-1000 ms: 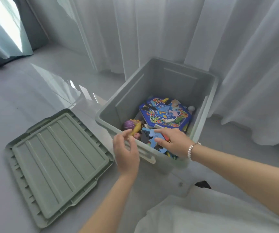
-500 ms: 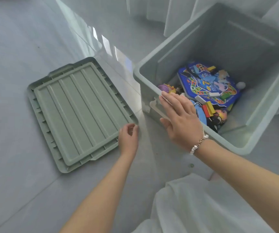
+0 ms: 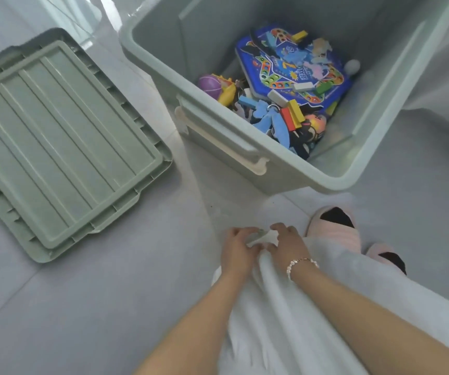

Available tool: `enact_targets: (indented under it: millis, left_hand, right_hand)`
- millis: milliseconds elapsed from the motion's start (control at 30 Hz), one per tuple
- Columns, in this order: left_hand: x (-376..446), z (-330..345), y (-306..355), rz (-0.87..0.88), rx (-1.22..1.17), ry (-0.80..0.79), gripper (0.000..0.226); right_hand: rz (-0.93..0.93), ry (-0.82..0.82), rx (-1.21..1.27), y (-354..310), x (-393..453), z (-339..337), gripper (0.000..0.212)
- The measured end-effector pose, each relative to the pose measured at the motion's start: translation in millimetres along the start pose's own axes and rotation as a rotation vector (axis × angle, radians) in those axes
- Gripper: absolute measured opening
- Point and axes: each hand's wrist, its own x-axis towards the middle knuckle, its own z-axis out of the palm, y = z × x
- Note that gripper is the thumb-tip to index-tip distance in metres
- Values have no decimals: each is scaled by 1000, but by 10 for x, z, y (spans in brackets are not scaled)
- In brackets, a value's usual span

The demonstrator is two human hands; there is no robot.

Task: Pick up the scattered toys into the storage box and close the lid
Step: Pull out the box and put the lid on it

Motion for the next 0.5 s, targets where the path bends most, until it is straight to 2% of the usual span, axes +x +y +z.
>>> enact_targets:
  millis: [133, 233, 367, 433, 500]
  left_hand:
    - [67, 198, 1, 17, 3, 90, 40]
    - [166, 273, -25, 53, 65, 168, 28]
    - [232, 363, -62, 42, 94, 205, 15]
    - [227, 342, -56, -39, 6, 260, 13]
    - [223, 228, -22, -149, -221, 309, 11]
  right_hand:
    - [116, 34, 299, 187, 47, 204, 39]
    - [140, 52, 509, 288, 131, 221, 38]
    - [135, 57, 650, 315, 213, 220, 35]
    - [116, 78, 659, 296, 209, 225, 31]
    - [73, 102, 649, 255, 201, 218, 29]
